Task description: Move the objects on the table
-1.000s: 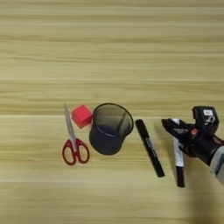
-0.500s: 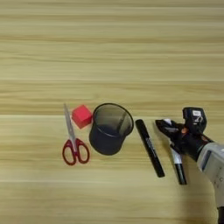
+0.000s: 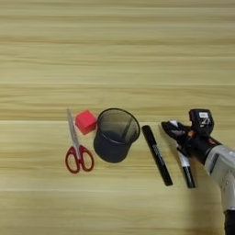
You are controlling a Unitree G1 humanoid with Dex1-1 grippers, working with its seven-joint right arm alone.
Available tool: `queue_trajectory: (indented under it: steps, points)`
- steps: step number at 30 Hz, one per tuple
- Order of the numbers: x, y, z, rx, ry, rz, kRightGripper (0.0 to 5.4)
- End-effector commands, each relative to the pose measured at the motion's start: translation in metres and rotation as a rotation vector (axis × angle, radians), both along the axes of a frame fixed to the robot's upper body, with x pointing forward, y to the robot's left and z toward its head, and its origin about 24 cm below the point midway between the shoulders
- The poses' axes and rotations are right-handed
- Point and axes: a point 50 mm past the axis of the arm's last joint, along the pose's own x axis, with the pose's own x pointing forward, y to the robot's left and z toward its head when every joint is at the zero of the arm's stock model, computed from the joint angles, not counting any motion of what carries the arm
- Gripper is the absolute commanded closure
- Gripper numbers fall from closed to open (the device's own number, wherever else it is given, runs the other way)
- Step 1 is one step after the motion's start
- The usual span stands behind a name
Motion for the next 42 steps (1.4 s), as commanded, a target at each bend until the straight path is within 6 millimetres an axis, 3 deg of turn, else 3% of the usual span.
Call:
queue_trajectory:
  steps: [1, 5, 23, 42]
  points:
    - [0.006, -0.002, 0.008, -0.05, -0.039, -0.002, 4.67]
    - [0.005, -0.002, 0.008, -0.051, -0.04, -0.002, 4.67]
    - [0.004, -0.001, 0.008, -0.052, -0.045, 0.001, 2.77]
    - [0.005, -0.001, 0.032, -0.046, -0.139, -0.006, 0.22]
